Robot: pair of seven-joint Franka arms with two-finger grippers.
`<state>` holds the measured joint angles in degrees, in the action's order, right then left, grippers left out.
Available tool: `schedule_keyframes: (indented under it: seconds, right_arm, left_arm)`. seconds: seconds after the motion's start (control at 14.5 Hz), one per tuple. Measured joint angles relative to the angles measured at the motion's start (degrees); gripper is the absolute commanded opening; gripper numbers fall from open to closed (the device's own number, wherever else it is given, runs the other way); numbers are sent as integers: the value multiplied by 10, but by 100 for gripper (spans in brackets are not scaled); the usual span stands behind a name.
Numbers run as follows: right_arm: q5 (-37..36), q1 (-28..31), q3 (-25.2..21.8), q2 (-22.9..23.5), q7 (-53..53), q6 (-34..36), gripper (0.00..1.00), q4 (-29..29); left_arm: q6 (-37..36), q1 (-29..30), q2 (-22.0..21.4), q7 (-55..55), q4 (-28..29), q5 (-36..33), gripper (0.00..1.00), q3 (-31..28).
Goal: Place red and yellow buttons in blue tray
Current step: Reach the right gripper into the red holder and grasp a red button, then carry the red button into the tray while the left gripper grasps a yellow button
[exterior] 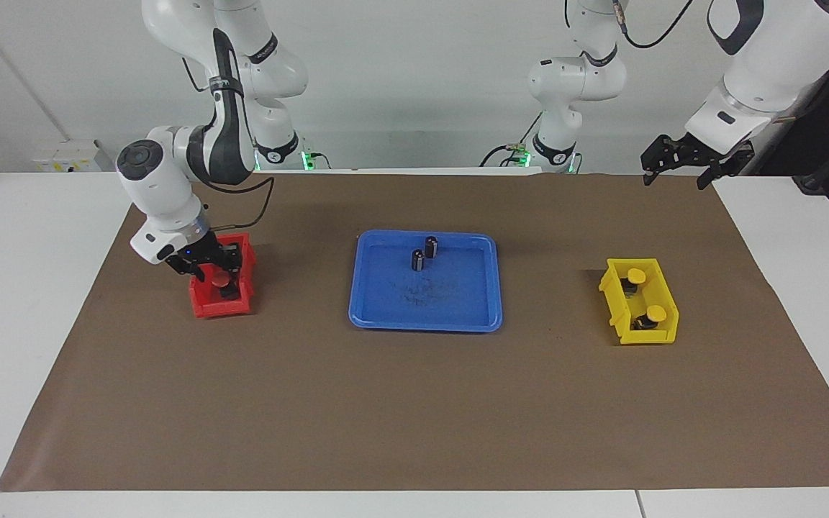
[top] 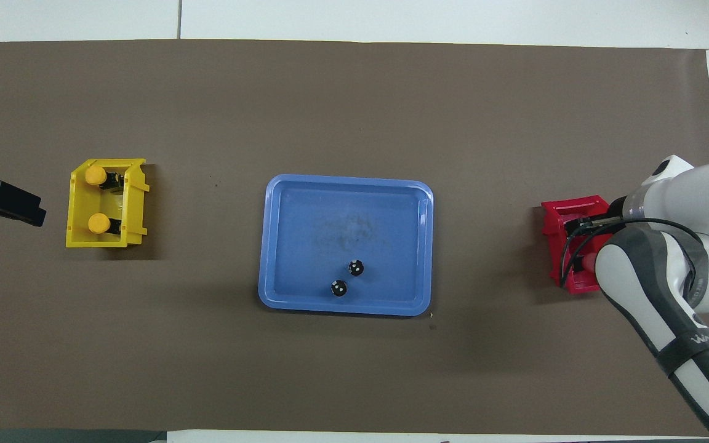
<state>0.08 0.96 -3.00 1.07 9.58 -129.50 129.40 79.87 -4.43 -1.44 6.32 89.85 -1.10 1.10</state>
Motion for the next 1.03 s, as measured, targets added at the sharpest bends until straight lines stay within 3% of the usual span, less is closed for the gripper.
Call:
schedule_keyframes:
  seconds: [0.21,0.41,0.69,0.83,1.03]
  right_arm:
    - [0,0,0,-2,0,-18,47,11]
    - [0,0,0,-6,0,-27,22,21]
    - [0,-1,1,-7,0,-6,22,5]
    - [0,-4,2,-3,1,82,22,-63]
    - [2,-28,3,22,-5,218,22,-205]
  left_arm:
    - [1,0,0,0,0,0,100,0]
    - [3,-10,0,2,0,0,100,4]
    - [3,-28,0,2,1,0,100,9]
    - [24,-27,-4,0,20,0,98,7]
    - [177,-9,-33,-28,132,0,89,2]
